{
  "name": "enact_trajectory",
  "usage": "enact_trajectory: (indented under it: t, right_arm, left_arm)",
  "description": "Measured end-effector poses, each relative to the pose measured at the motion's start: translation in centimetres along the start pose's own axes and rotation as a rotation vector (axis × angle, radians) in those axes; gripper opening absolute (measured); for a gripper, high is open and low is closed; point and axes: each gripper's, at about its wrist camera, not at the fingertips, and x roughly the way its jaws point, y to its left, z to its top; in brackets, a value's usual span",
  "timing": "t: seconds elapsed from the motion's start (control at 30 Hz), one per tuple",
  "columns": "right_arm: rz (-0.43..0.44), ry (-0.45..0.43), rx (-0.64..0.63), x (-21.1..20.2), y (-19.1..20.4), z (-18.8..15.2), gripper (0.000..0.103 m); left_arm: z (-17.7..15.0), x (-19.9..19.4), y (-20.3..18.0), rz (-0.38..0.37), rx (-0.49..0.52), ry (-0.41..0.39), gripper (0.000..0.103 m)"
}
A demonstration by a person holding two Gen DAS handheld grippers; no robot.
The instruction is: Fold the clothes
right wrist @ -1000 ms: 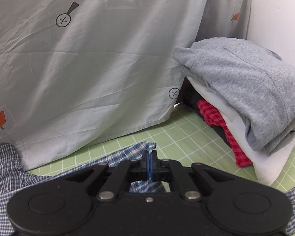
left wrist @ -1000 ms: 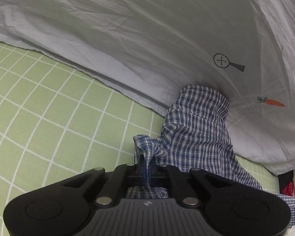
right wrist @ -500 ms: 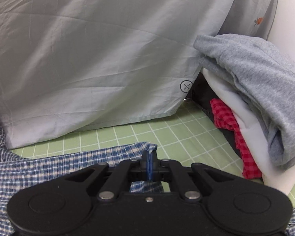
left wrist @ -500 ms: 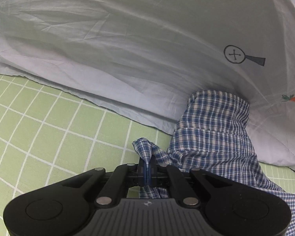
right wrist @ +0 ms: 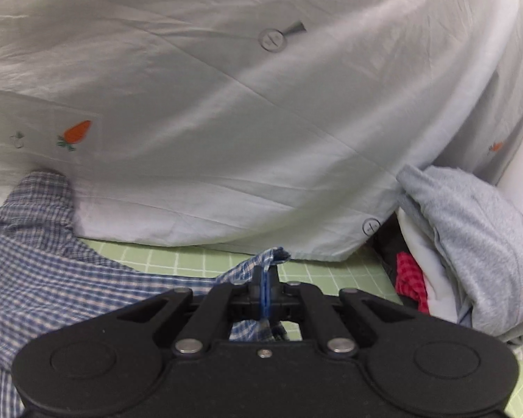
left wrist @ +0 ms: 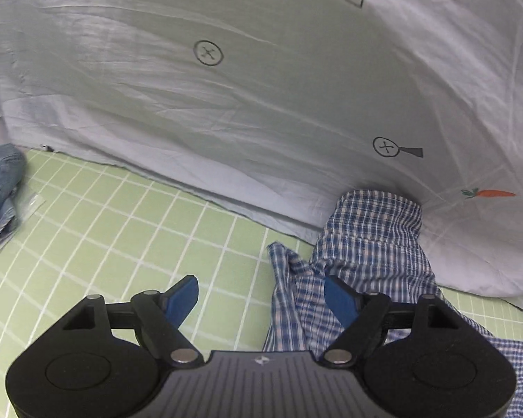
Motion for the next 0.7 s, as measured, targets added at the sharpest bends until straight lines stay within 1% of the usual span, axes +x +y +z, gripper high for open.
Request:
enact_trajectory:
  t: [0.07,0.17,0.2,0.4,0.53,0.7]
  right_arm:
    - [0.041,-0.03,-0.063,-2.7,1.6,-0.3,0.001]
    - [0.094,-0.071,-0.186,-7.2,4.6,-1.5,0.001]
    - [0.113,-0.07,-0.209,-8.4,5.5,-2.3,0.001]
    - [0.237,-0.006,-0.271,-14.8,10.2,-8.0,0.001]
    - [0.313,0.054,-0.297,-18.3,12.9,-12.0,0.001]
    - [0.395,0.168,-0.278,-20.6,14.0,-16.5,0.001]
  left_arm:
    - [-2.7,-3.0,0.8,-0.007,0.001,0.009,0.082]
    - [-7.4,-6.9,1.7,-0.022,0.039,0.044,0.082]
    - [-9.0,-7.9,2.0,-0.02,0.055,0.06,0.082]
    - [-17.7,-12.1,3.9,-0.014,0.082,0.15,0.082]
    - [-21.7,-13.9,4.8,0.007,0.103,0.177,0.082]
    - [-25.7,-16.2,5.8,0.02,0.095,0.198,0.082]
